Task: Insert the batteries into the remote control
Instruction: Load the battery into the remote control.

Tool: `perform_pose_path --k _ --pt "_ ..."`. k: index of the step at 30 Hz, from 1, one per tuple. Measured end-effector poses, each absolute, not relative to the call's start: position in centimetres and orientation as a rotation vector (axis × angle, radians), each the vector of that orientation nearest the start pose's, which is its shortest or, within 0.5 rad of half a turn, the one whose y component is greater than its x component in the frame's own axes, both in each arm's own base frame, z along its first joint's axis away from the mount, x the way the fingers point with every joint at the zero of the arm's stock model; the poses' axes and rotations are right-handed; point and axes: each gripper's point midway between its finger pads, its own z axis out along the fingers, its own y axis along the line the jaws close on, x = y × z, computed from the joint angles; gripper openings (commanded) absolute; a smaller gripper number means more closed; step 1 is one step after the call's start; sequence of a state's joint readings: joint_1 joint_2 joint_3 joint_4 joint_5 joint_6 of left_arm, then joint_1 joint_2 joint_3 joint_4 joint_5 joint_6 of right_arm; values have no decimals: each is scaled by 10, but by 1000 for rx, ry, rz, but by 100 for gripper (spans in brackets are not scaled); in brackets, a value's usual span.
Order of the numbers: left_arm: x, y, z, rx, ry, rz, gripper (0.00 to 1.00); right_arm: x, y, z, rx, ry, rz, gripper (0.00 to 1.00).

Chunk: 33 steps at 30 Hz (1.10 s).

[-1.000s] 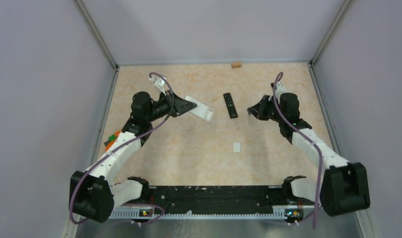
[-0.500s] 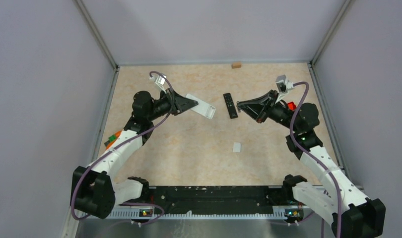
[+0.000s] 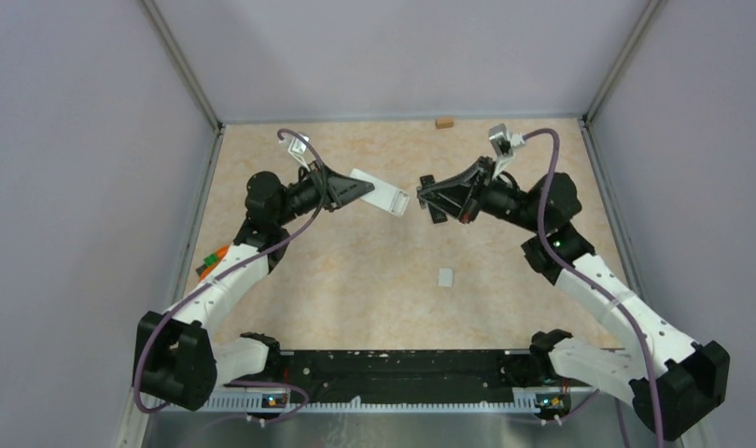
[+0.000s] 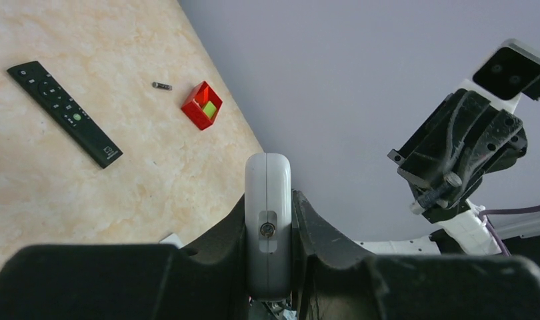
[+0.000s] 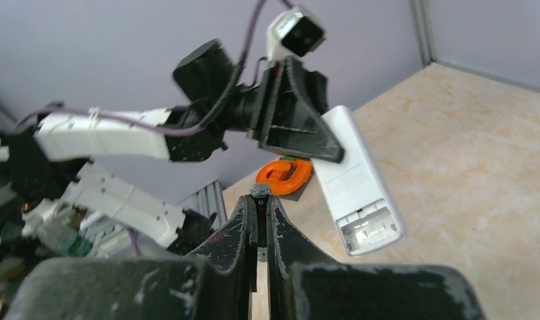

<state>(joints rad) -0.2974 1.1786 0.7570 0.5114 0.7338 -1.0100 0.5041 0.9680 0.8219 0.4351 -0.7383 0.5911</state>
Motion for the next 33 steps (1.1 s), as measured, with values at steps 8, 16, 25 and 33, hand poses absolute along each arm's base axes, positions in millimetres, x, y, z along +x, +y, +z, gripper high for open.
perform_pose_path --k 8,16,25,33 --pt "313 -232 295 -117 1747 -1505 0 274 281 319 -93 1797 1298 0" --pt "321 -231 253 -247 1855 -1491 0 271 303 235 206 2147 1215 0" --pt "315 -230 233 -281 1900 -1495 0 284 295 227 401 2147 1161 2" --pt "314 -230 233 -285 1896 -1506 0 290 300 203 458 2206 1126 4"
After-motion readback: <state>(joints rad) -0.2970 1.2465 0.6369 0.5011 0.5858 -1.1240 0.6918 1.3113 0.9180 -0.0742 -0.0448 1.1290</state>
